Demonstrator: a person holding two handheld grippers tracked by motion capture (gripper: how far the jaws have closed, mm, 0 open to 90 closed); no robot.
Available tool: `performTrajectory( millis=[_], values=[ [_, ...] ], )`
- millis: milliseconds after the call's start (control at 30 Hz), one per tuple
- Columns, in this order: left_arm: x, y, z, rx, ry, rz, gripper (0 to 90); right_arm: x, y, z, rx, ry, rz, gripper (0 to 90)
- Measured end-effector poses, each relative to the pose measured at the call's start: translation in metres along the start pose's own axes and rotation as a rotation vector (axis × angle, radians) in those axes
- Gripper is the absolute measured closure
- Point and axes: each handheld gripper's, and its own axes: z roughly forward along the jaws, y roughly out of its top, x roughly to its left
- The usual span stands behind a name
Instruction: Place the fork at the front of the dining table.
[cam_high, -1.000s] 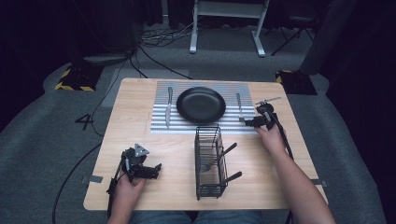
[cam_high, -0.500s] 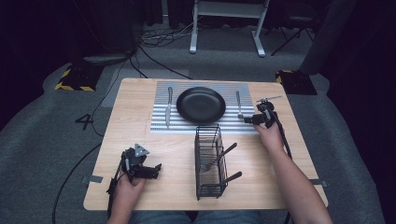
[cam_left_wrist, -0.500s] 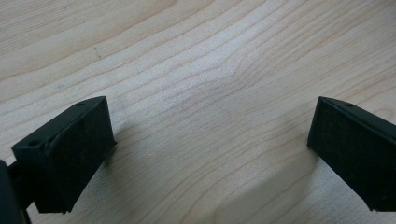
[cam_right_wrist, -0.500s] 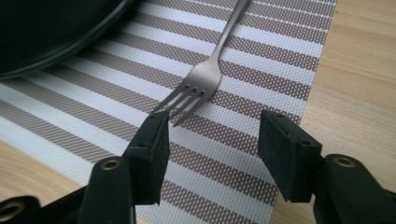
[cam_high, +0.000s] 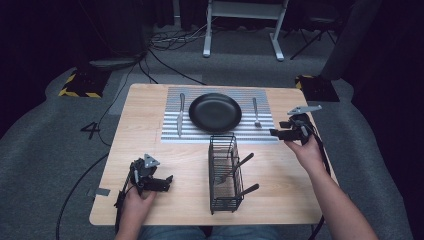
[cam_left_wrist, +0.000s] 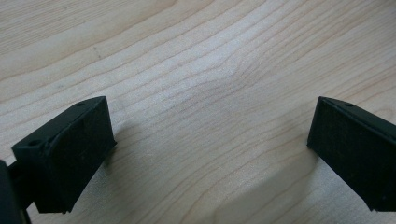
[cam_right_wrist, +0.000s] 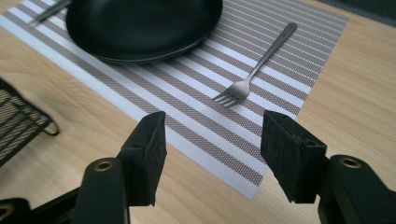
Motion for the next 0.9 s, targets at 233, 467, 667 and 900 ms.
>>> performTrajectory(
  millis=[233,467,667,900],
  values=[
    [0.0,0.0,0.0,0.0,0.001,0.0,0.5,0.008,-0.014,-0.026,-0.025,0.056,0.026,39.2],
    [0.0,0.0,0.0,0.0,0.002,0.001,0.5,0.013,-0.03,-0.044,-0.074,0.167,0.022,33.9],
    [0.0,0.0,0.0,0.0,0.001,-0.001,0.5,0.021,-0.046,-0.056,-0.08,0.18,0.021,28.4],
    [0.0,0.0,0.0,-0.001,0.003,-0.002,0.5,0.026,-0.067,-0.067,-0.09,0.172,0.03,25.3]
  ],
)
